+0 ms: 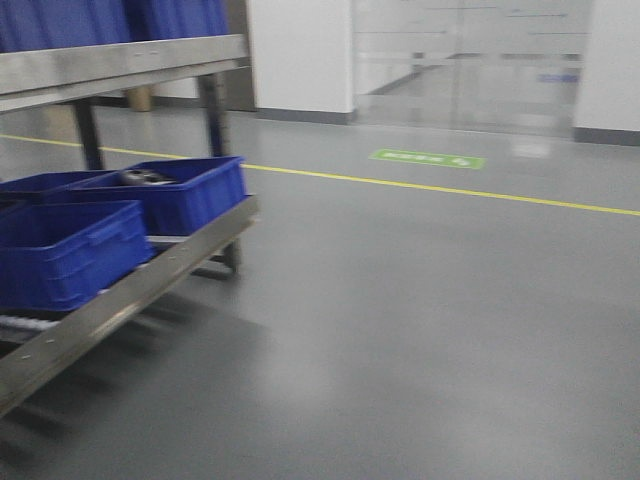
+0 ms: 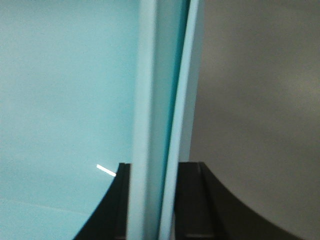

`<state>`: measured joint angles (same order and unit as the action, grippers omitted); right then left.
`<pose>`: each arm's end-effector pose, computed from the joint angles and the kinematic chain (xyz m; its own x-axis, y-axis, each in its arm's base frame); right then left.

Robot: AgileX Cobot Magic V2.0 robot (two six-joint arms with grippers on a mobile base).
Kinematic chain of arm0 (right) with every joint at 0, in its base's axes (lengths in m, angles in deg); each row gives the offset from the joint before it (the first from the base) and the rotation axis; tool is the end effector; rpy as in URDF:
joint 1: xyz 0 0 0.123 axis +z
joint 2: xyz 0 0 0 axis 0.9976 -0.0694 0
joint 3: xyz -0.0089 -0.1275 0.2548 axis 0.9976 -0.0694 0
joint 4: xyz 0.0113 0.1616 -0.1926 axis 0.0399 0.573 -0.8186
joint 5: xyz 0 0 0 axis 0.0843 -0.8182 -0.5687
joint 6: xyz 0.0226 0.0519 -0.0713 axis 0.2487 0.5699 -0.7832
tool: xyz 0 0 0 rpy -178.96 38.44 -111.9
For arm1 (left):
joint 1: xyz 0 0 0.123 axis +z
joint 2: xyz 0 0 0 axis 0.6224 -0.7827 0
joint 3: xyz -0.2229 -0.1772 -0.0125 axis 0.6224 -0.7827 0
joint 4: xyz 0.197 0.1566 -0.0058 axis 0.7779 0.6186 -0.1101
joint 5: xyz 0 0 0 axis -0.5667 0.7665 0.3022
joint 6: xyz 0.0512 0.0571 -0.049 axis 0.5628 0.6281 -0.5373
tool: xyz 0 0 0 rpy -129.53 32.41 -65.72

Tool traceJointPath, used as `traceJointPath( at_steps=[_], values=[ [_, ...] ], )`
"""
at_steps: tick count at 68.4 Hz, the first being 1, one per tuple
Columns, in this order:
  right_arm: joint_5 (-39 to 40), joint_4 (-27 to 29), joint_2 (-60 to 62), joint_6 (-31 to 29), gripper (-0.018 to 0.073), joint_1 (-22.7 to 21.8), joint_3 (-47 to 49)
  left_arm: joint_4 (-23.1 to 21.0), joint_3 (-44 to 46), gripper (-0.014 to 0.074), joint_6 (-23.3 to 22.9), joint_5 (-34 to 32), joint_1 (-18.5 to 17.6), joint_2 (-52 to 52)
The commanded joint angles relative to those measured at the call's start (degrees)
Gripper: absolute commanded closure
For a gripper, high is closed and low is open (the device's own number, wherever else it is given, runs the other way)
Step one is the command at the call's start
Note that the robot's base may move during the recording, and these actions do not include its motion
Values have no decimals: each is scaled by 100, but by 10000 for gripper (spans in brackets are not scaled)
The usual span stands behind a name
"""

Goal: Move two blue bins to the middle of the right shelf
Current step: 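Turn the base toward the shelf of blue bins holding the teal bin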

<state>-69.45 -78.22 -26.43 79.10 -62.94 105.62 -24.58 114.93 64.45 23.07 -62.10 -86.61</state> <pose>0.2692 0.1201 0.4815 -0.5889 0.0050 -0.8082 -0.3028 0.9258 0.2263 0.2481 -0.1177 0.4774 -0.5232 0.0128 -0.8521 0.3769 0.9003 -0.2179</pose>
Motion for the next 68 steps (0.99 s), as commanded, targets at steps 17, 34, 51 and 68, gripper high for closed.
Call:
traceJointPath(
  at_steps=[17,34,51,68],
  values=[
    [557,159,58,-12,715,-3,82,-296,114,707,82,-423,-27,109],
    [557,159,58,-12,715,-3,82,-296,114,707,82,-423,-27,109],
    [557,159,58,-12,715,-3,82,-296,114,707,82,-423,-27,109],
    [557,159,58,-12,715,-3,82,-296,114,707,82,-423,-27,109]
  ],
)
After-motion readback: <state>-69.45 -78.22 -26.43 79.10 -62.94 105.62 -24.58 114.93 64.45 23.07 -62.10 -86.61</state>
